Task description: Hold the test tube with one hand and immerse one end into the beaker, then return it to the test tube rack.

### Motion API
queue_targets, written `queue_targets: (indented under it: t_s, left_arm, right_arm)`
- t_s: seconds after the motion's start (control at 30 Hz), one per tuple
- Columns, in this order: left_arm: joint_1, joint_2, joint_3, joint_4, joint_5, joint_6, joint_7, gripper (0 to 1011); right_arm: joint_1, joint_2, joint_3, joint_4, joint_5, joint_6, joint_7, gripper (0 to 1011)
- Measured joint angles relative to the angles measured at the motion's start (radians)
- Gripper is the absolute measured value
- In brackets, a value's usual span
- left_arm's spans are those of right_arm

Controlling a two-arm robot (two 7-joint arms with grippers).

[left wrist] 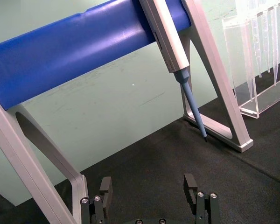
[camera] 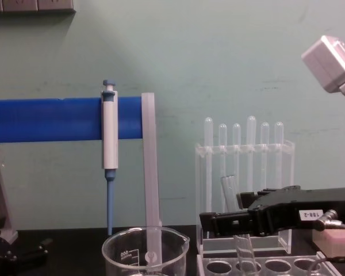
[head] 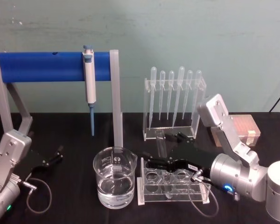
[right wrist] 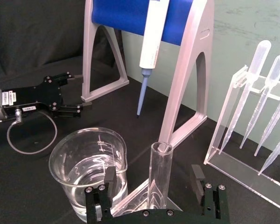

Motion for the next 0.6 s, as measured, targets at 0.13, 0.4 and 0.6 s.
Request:
queue_targets:
  t_s: [0.13,0.4,0.6]
  left_arm:
    - [0.0,0.0,0.0,0.0,0.0,0.0,0.0,1000]
    - [0.0,0.0,0.0,0.0,0.0,0.0,0.0,1000]
    - [0.0,0.0,0.0,0.0,0.0,0.0,0.0,1000]
  right_arm:
    - [0.012,-0.007,-0.005,0.014,-0.001,0.005,-0.005,982]
    - [0.015,-0.014,-0.005,0.022,-0.001,0.009,-0.014,787]
    - [0.015,-0.017,-0.004,0.022,-0.001,0.01,-0.019,625]
